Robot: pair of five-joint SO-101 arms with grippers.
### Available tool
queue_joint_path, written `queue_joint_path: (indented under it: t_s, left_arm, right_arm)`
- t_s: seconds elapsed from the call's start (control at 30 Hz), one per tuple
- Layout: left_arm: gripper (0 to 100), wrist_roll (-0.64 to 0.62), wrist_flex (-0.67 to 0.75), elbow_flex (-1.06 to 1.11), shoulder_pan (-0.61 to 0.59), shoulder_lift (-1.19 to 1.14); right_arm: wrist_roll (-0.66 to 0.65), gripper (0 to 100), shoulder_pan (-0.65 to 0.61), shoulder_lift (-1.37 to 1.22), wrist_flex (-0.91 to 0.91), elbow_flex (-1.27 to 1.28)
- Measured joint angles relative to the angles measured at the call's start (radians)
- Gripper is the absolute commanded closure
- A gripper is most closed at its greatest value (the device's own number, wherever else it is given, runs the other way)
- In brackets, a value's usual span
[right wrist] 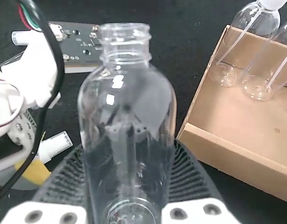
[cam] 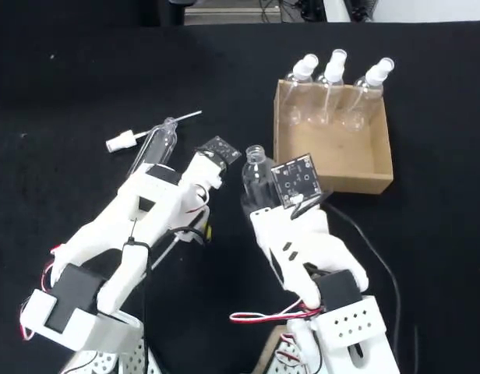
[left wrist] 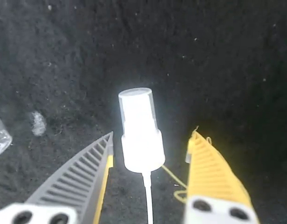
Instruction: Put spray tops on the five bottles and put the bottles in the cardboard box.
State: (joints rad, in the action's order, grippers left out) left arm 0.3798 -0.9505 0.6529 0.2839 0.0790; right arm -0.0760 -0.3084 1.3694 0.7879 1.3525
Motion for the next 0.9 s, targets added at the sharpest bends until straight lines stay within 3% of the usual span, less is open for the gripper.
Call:
queue_joint_path:
  t_s: [0.13, 0.37, 0.53, 0.73, 0.9]
  left_arm:
    - [98, 0.000, 0.000, -0.002, 0.002, 0.000]
    - [97, 0.000, -0.012, -0.002, 0.002, 0.000]
    - [97, 0.000, -0.124, -0.066, 0.002, 0.035]
    - [97, 0.000, -0.321, -0.183, -0.014, 0.233]
    - [97, -0.003, -0.354, -0.302, -0.075, 0.439]
  right_arm:
    - [0.000, 98.8, 0.000, 0.000, 0.000, 0.000]
    - [0.000, 98.8, 0.000, 0.000, 0.000, 0.000]
    - [0.000, 98.8, 0.000, 0.000, 0.000, 0.000]
    - [0.000, 98.8, 0.000, 0.000, 0.000, 0.000]
    - [0.075, 98.8, 0.000, 0.000, -0.046, 0.000]
